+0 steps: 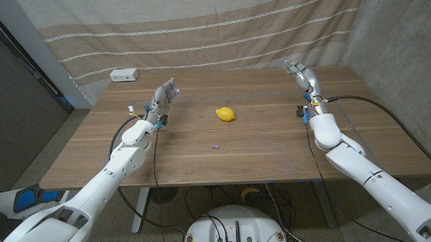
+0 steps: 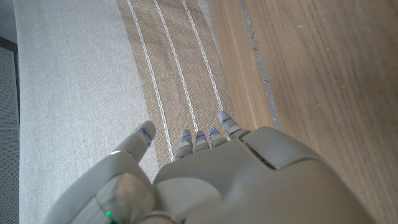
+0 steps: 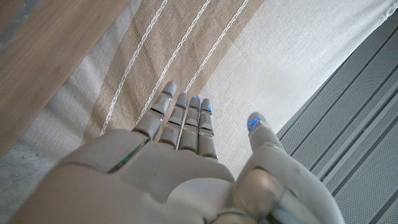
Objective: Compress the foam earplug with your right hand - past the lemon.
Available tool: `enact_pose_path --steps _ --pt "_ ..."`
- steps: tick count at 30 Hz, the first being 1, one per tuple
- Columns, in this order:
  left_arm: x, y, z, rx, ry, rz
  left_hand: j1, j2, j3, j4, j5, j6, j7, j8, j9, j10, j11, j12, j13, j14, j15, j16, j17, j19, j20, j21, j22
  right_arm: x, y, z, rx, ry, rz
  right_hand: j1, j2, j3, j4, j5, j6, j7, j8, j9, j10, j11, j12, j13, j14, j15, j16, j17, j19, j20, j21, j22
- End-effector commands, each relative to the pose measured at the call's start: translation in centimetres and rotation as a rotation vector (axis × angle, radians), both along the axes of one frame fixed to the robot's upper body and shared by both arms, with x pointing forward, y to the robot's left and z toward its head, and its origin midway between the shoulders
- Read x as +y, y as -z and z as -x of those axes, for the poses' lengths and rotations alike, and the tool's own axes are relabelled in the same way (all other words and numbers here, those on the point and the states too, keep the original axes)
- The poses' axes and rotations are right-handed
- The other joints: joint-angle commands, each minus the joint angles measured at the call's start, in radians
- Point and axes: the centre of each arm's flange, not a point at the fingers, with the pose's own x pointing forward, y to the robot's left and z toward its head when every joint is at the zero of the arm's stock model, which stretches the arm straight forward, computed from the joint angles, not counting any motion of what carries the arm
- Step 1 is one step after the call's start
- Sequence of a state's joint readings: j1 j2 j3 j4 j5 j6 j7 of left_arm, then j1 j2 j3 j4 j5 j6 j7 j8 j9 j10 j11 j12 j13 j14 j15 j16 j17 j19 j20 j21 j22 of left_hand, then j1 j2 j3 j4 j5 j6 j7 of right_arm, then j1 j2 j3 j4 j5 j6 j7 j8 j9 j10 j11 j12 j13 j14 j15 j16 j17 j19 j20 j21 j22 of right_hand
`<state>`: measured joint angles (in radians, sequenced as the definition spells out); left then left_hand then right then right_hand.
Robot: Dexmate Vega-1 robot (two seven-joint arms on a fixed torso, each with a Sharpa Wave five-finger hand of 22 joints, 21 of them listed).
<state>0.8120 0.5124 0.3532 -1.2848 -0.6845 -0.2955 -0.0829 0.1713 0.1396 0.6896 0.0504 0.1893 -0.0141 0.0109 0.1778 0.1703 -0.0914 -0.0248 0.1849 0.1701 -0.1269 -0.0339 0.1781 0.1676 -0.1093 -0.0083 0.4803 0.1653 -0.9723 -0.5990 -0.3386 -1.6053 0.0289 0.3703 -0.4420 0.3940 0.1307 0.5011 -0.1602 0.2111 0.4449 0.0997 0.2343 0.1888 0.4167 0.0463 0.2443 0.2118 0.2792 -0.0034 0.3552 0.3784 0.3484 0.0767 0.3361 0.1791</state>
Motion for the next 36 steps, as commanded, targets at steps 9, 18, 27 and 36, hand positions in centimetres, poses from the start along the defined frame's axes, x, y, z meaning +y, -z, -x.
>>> enact_pose_path --steps 9,18,27,36 --pt "-0.1 0.2 0.8 -0.013 -0.005 -0.002 -0.008 0.038 -0.002 -0.005 0.006 0.009 0.0 0.003 0.001 0.003 0.005 0.007 0.005 -0.001 0.004 0.006 0.003 0.003 0.001 -0.012 0.004 1.8 -0.6 1.7 -0.072 0.03 0.122 0.014 0.007 0.002 -0.008 0.007 0.027 -0.002 0.006 0.002 0.021 -0.004 0.005 0.004 0.013 -0.009 0.007 0.006 0.012 0.001 -0.003 0.006" --pt "-0.2 0.3 0.9 -0.014 -0.002 -0.003 -0.008 0.039 -0.003 -0.008 0.006 0.011 0.0 0.003 0.001 0.005 0.004 0.008 0.005 0.0 0.004 0.006 0.003 0.006 0.002 -0.016 0.004 2.7 -0.6 2.6 -0.097 0.049 0.165 0.02 0.005 0.001 -0.009 0.008 0.036 -0.004 0.006 0.002 0.032 -0.007 0.007 0.006 0.016 -0.015 0.009 0.008 0.016 0.003 -0.003 0.006" --pt "0.0 0.4 1.0 -0.017 0.001 -0.004 -0.009 0.04 -0.003 -0.01 0.007 0.012 0.0 0.003 0.001 0.006 0.002 0.007 0.005 0.001 0.005 0.006 0.003 0.009 -0.002 -0.019 0.004 3.5 -0.5 3.6 -0.123 0.083 0.211 0.025 0.003 0.0 -0.01 0.009 0.043 -0.006 0.005 0.002 0.036 -0.014 0.007 0.006 0.021 -0.021 0.012 0.01 0.018 0.003 -0.005 0.006" --pt "0.3 0.5 1.1 -0.018 0.0 0.003 -0.01 0.04 -0.003 -0.01 0.007 0.013 0.001 0.003 0.001 0.006 0.004 0.007 0.005 0.001 0.005 0.006 0.003 0.011 -0.004 -0.023 0.004 4.7 -0.7 4.0 -0.142 0.082 0.256 0.03 0.001 -0.001 -0.01 0.01 0.047 -0.007 0.003 0.003 0.041 -0.015 0.006 0.007 0.023 -0.02 0.013 0.012 0.02 0.003 -0.006 0.006"
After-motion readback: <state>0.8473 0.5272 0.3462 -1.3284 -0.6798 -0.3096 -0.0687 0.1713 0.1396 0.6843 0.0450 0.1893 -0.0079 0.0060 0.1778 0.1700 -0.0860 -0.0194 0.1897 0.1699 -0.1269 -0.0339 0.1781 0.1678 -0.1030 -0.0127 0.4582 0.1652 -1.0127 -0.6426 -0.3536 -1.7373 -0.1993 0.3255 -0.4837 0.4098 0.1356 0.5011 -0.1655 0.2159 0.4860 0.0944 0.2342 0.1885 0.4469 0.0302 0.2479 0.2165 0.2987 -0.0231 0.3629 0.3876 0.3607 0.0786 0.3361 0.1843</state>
